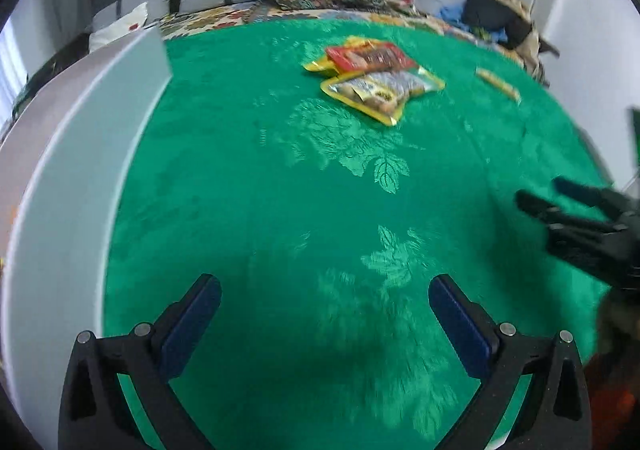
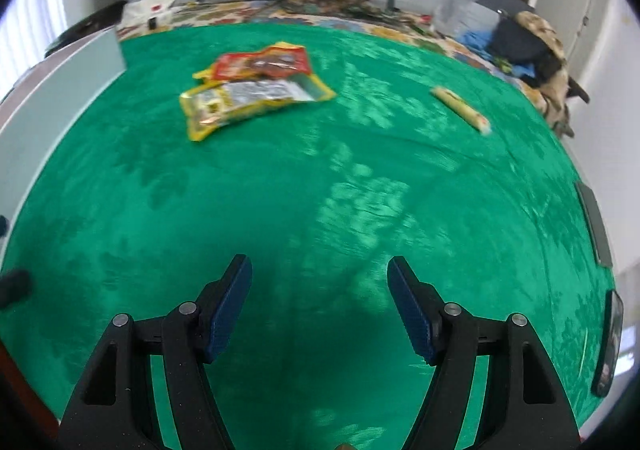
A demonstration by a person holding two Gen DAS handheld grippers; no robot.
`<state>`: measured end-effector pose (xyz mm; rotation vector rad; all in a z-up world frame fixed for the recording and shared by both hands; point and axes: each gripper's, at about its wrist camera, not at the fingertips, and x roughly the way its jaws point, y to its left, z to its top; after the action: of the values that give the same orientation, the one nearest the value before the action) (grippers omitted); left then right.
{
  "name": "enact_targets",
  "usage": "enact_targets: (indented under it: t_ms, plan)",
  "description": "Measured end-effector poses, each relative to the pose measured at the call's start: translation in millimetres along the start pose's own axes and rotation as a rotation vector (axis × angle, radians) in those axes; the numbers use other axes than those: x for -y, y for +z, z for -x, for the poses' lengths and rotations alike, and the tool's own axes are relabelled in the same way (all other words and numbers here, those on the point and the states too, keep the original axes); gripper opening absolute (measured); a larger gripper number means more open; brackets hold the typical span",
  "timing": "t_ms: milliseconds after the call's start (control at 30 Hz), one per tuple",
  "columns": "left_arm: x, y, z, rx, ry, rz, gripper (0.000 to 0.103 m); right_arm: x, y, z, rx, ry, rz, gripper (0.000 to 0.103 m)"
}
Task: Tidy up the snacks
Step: 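Bring both tools back over the cloth toward the remaining snack packs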
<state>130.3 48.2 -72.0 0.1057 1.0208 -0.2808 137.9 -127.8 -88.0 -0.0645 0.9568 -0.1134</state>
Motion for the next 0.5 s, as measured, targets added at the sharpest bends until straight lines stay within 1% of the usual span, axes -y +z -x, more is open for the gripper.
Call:
enact_targets:
  t_ms: [67, 300, 500]
  plan:
    - [7.6, 4.3, -15.1, 0.002, 0.024, -0.018, 0.103, 9.4, -2.4, -1.7, 0.004, -0.003, -0.013, 0.074]
    - [13.4, 14.3, -54.0, 0.008, 0.054, -0.015, 0.103, 28.2, -3.9, -18.4, -0.002, 0.020, -0.078, 0.074]
    - [10.5, 20.9, -63.5, 0.024, 0.045, 0.007, 0.103, 37.1, -4.1, -20.5, 0.004, 0.020, -0.117, 0.074]
